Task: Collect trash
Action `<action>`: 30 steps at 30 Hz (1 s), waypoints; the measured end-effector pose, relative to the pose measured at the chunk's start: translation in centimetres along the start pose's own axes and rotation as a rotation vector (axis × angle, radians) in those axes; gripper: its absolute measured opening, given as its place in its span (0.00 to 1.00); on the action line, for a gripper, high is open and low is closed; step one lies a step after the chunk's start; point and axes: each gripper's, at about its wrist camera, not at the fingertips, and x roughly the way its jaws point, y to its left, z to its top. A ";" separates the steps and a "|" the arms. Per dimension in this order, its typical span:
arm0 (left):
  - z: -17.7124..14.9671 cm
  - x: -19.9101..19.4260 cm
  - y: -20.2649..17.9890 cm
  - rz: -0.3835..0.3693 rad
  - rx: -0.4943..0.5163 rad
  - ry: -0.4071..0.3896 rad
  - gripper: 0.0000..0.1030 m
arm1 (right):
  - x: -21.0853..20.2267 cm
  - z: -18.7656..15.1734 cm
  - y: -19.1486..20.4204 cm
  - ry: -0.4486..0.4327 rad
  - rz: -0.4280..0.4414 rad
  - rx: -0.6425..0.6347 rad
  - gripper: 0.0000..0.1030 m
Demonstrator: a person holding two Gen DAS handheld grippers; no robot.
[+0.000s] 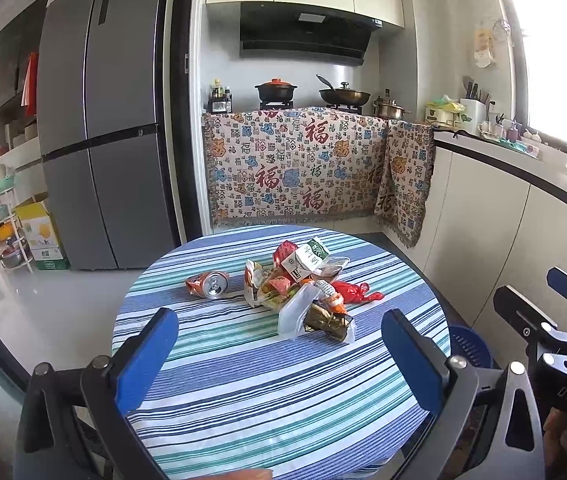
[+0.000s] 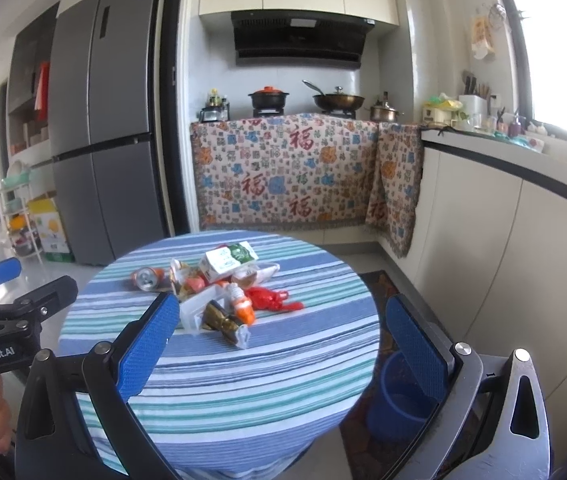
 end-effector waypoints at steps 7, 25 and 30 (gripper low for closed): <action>0.1 -0.3 -0.1 -0.005 -0.003 -0.014 1.00 | -0.1 0.0 0.0 -0.005 0.001 0.001 1.00; 0.0 0.0 0.0 -0.021 -0.017 0.002 1.00 | -0.2 0.1 0.2 -0.005 0.004 0.000 1.00; -0.2 -0.2 0.0 -0.025 -0.012 0.005 1.00 | -0.2 0.1 0.2 -0.005 0.004 -0.001 1.00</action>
